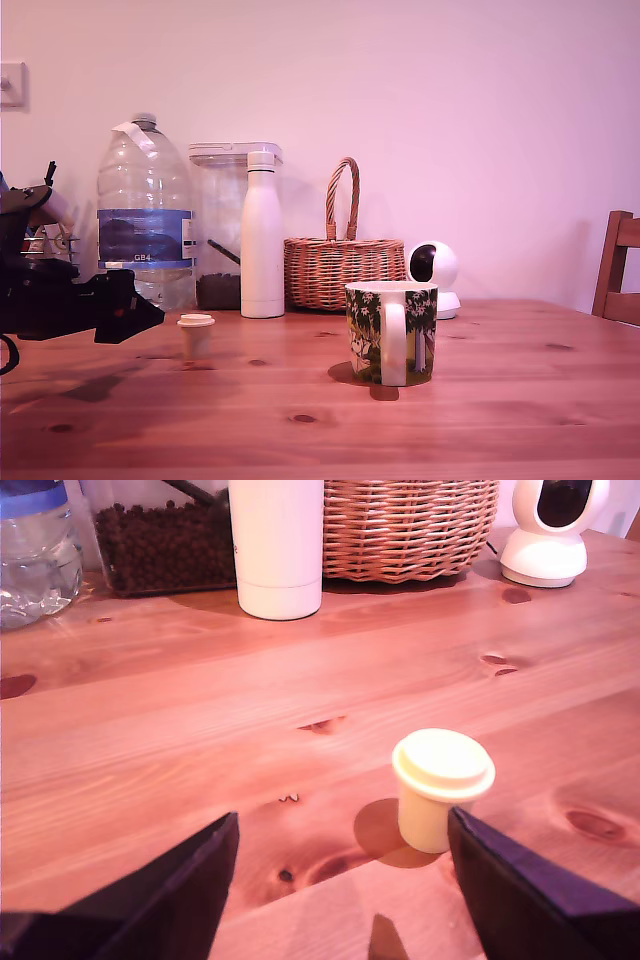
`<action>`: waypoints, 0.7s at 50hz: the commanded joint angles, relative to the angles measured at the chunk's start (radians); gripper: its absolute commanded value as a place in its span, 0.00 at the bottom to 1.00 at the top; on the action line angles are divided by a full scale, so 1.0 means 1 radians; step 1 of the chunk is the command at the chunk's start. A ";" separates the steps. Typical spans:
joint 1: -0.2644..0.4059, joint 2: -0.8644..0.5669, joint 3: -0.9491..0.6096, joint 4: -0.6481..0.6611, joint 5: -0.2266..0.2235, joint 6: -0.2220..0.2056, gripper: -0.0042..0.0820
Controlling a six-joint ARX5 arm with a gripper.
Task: Pick up the coffee capsules from the table one by one and drop them inside the nearest coffee cup
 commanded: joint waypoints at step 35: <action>0.004 -0.027 -0.037 0.002 0.057 0.005 0.71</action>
